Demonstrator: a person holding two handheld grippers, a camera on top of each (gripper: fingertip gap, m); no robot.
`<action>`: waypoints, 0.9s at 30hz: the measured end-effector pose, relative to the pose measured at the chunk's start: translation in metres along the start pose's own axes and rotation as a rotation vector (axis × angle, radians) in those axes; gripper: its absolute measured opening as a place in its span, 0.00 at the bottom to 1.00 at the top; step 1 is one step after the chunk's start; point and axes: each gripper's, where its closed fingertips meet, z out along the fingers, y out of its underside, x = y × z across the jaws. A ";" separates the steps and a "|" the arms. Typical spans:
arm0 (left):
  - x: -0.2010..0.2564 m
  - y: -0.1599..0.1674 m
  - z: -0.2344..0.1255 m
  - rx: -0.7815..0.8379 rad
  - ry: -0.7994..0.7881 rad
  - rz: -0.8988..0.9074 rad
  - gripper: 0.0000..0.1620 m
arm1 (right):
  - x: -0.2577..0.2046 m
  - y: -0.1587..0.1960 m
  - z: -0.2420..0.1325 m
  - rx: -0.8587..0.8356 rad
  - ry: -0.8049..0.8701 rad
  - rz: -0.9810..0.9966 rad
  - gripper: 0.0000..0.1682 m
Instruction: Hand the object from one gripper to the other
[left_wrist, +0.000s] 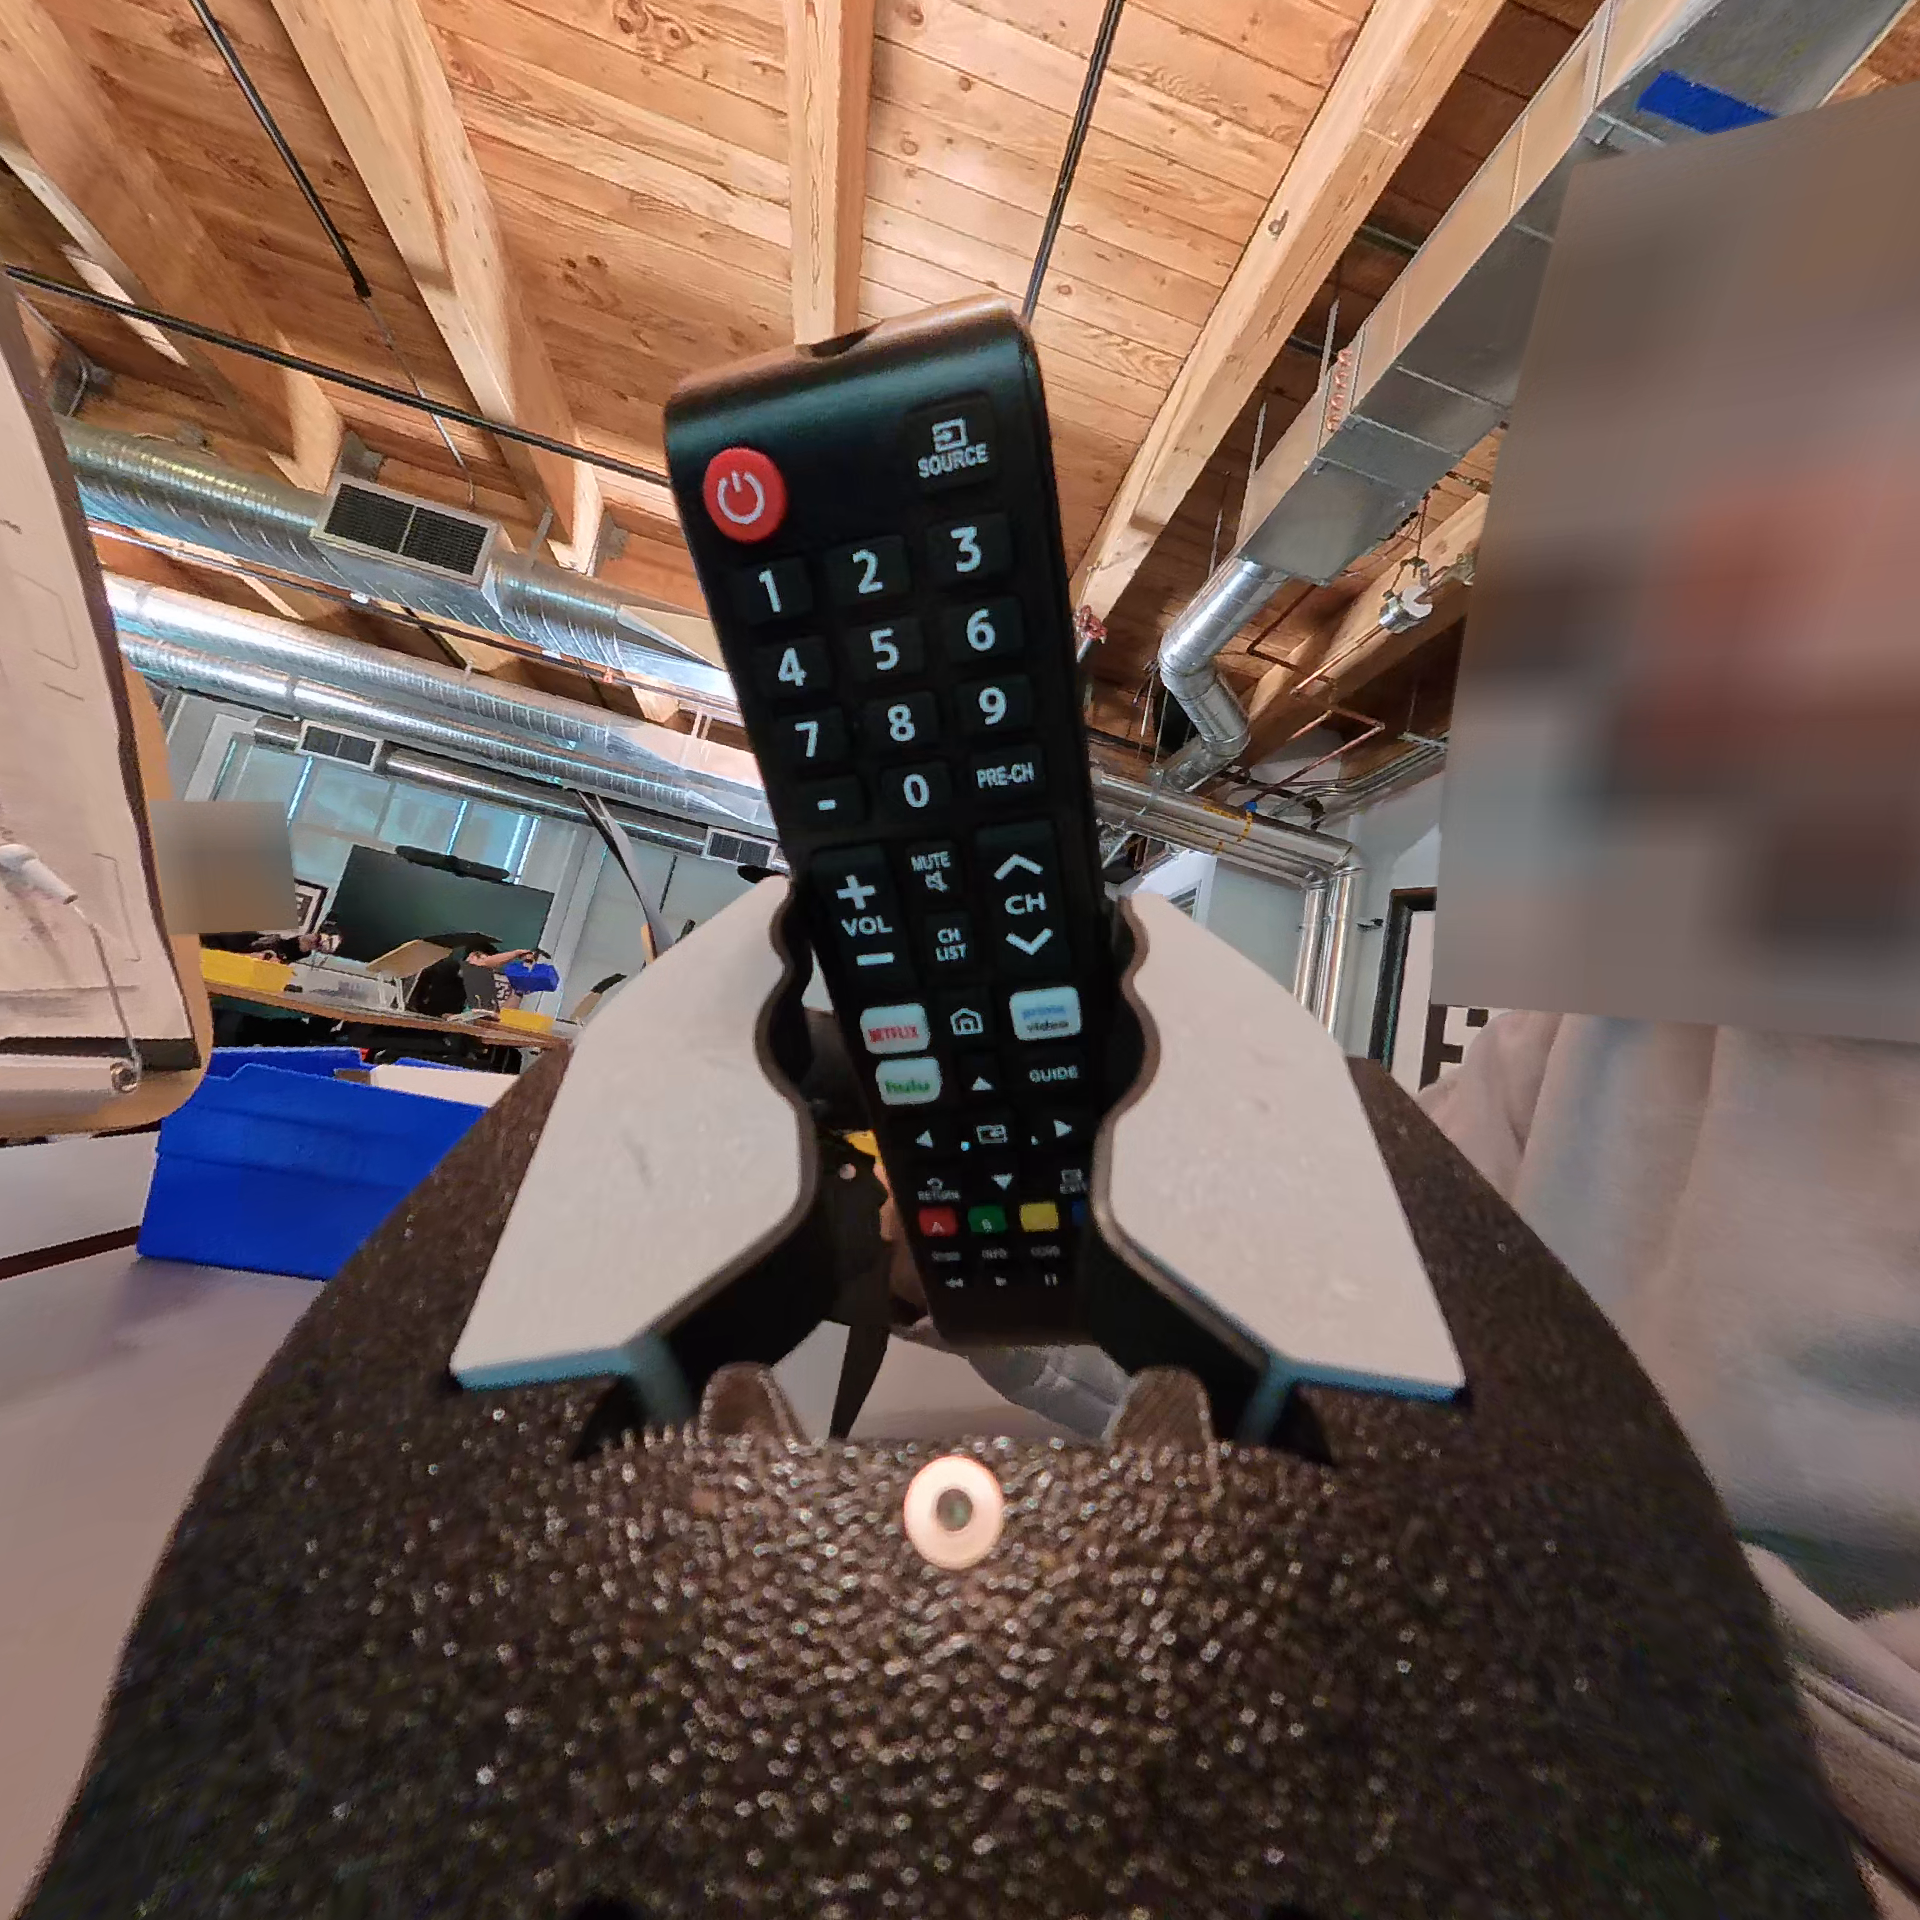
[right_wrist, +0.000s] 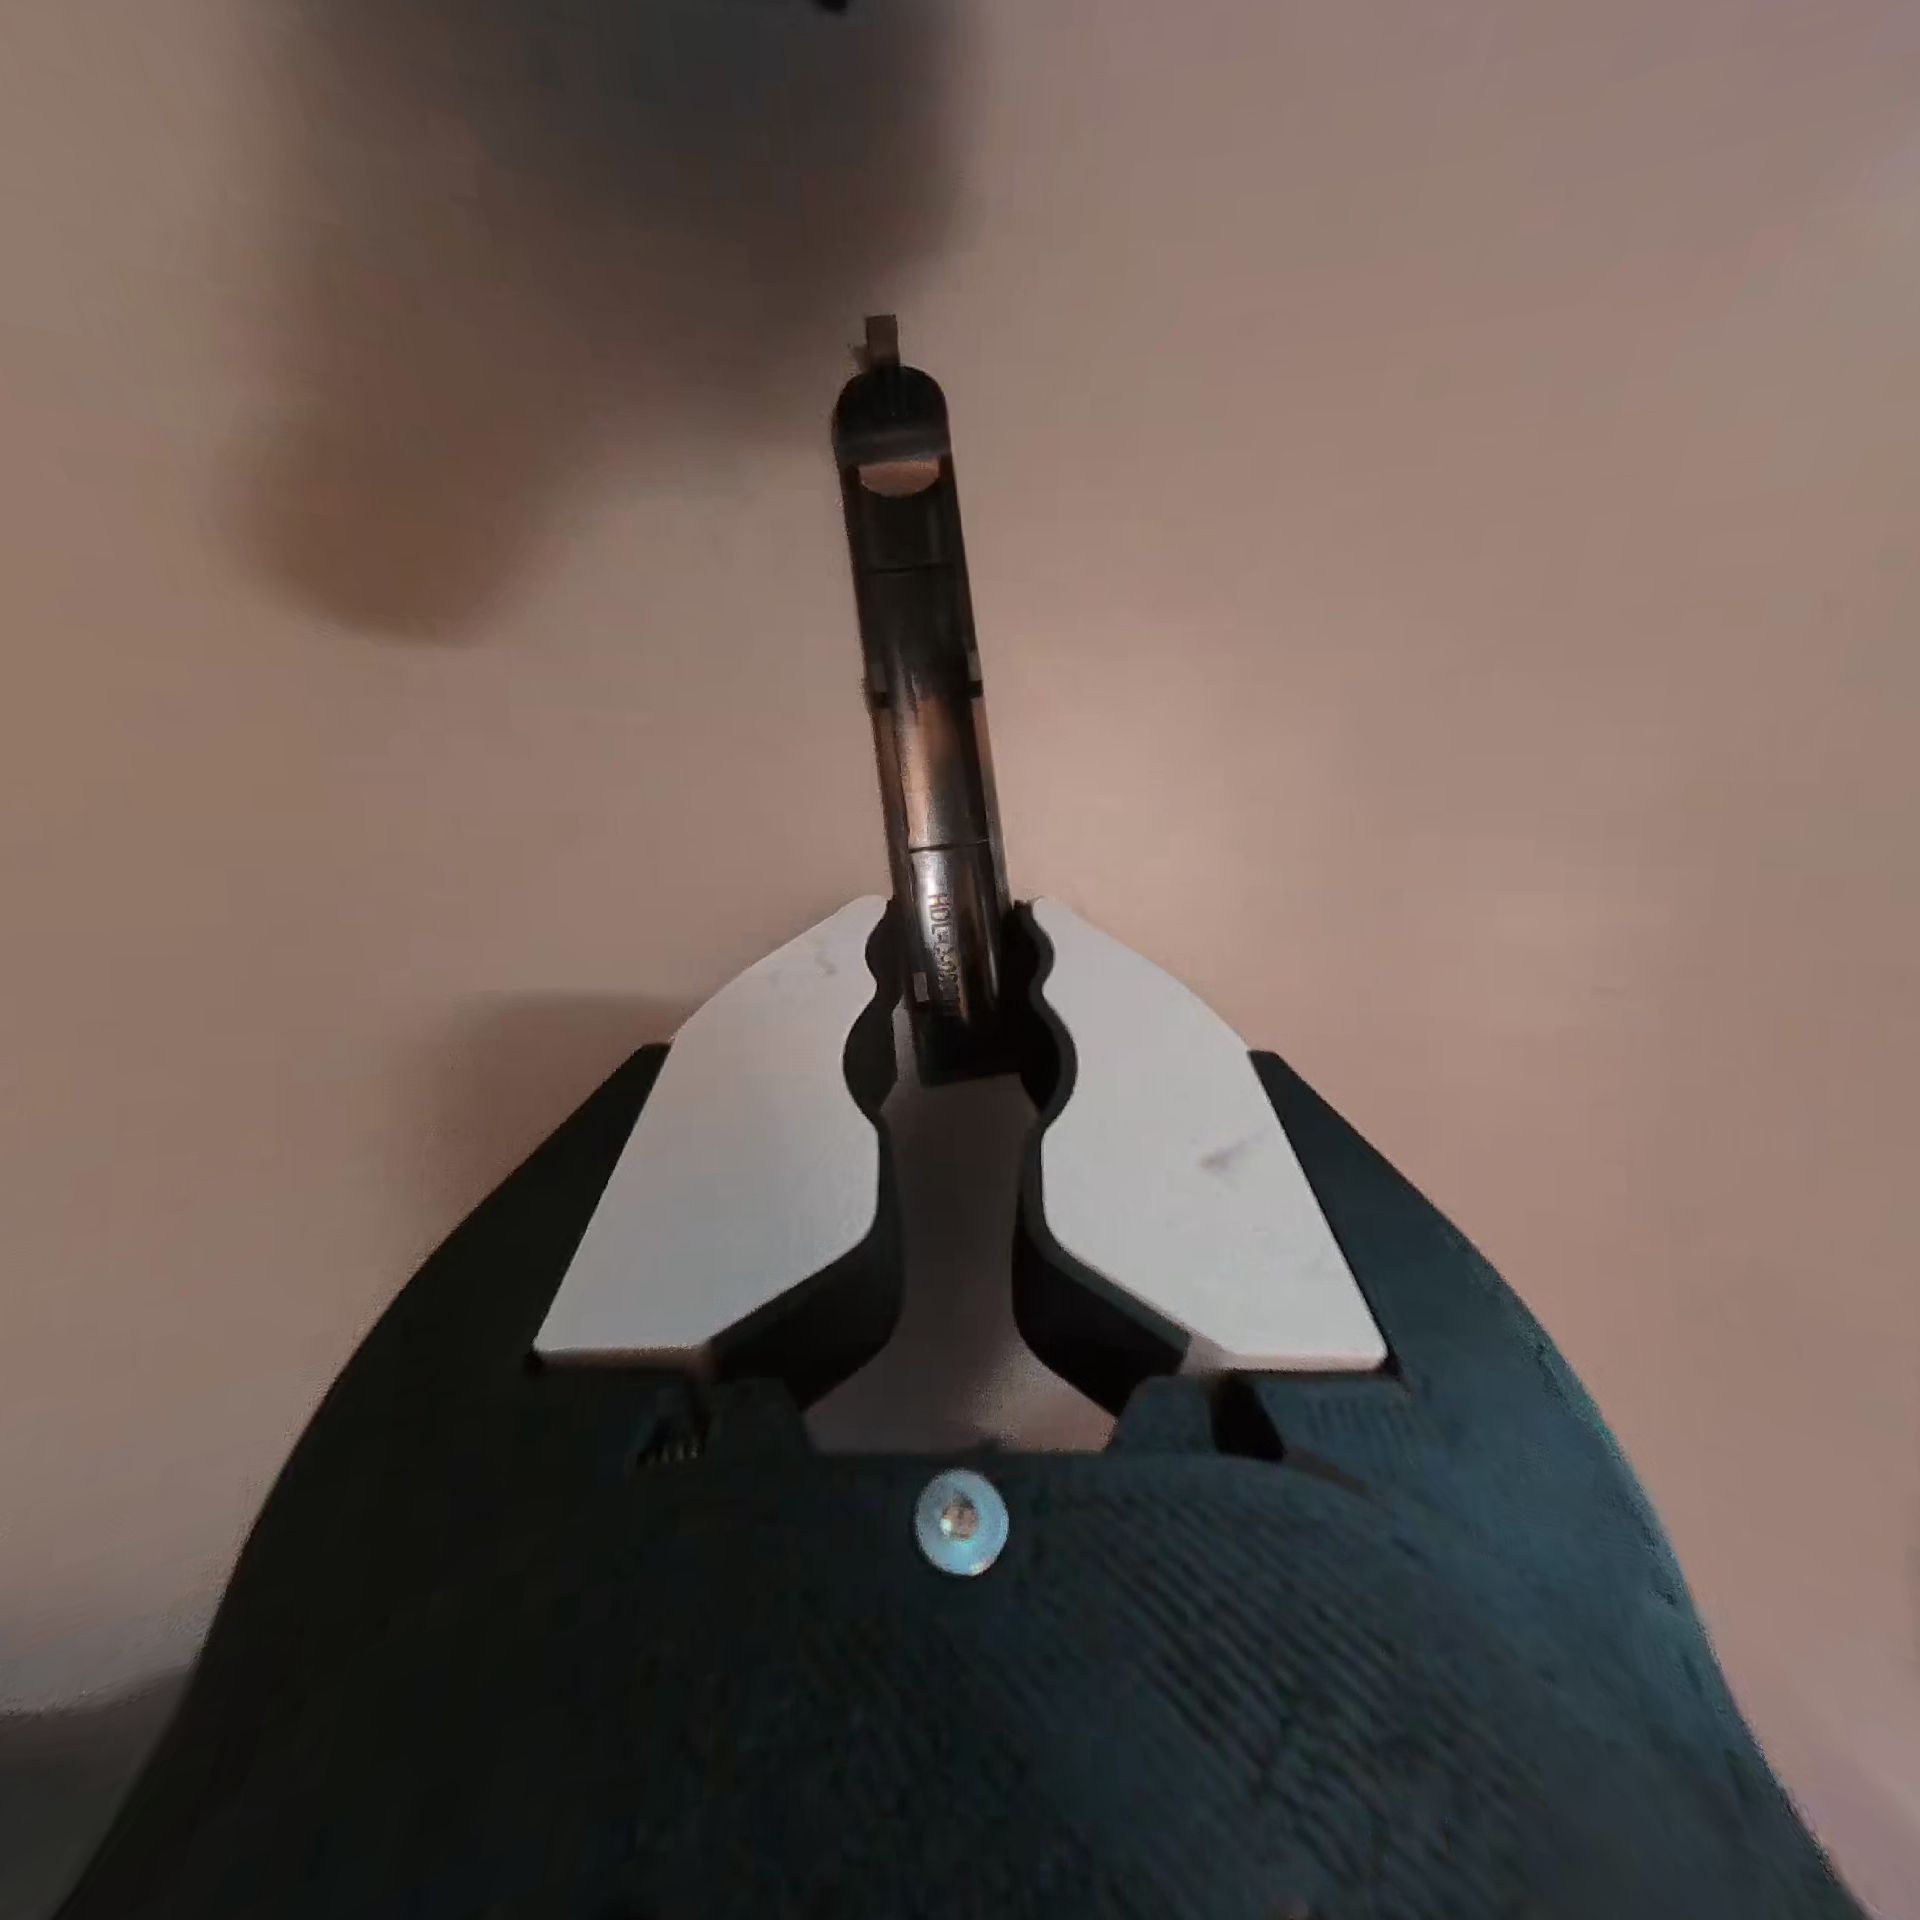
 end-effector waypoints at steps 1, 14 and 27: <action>0.000 -0.001 -0.001 0.007 0.000 -0.002 0.34 | 0.000 0.000 -0.001 0.002 0.045 0.004 0.11; 0.006 -0.014 -0.005 0.126 0.079 -0.089 0.34 | 0.052 -0.004 -0.069 0.106 0.905 -0.158 0.12; 0.000 -0.010 -0.003 0.131 0.058 -0.113 0.34 | 0.038 -0.055 -0.109 0.174 1.275 -0.546 0.11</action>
